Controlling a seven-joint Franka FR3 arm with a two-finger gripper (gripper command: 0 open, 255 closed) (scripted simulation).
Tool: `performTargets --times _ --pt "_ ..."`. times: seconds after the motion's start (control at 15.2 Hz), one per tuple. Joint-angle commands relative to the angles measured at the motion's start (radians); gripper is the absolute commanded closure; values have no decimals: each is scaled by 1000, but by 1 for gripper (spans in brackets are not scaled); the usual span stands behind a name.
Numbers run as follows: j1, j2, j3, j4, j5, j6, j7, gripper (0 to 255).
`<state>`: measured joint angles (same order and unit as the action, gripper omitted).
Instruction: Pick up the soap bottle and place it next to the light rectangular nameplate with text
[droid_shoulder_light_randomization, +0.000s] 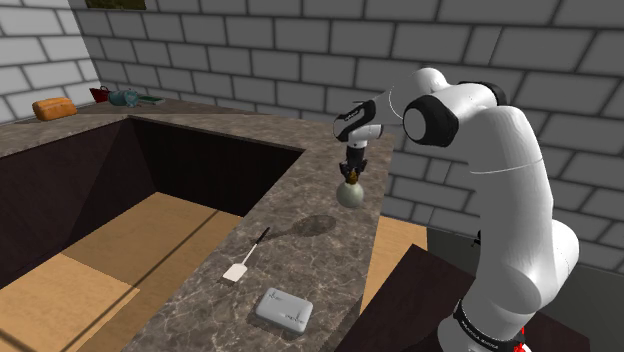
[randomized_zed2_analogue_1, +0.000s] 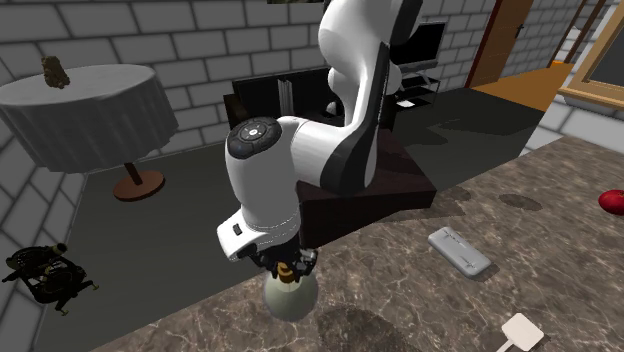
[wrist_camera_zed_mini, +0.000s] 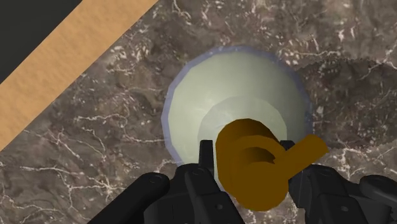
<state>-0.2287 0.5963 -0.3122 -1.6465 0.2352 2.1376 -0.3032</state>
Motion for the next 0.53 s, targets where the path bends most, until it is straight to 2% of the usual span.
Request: performTargets --times 0.0,0.46 --pt "3 -16 -4 4 -6 -19 4 255" --pt "9 -63 -14 29 -24 -89 16 255"
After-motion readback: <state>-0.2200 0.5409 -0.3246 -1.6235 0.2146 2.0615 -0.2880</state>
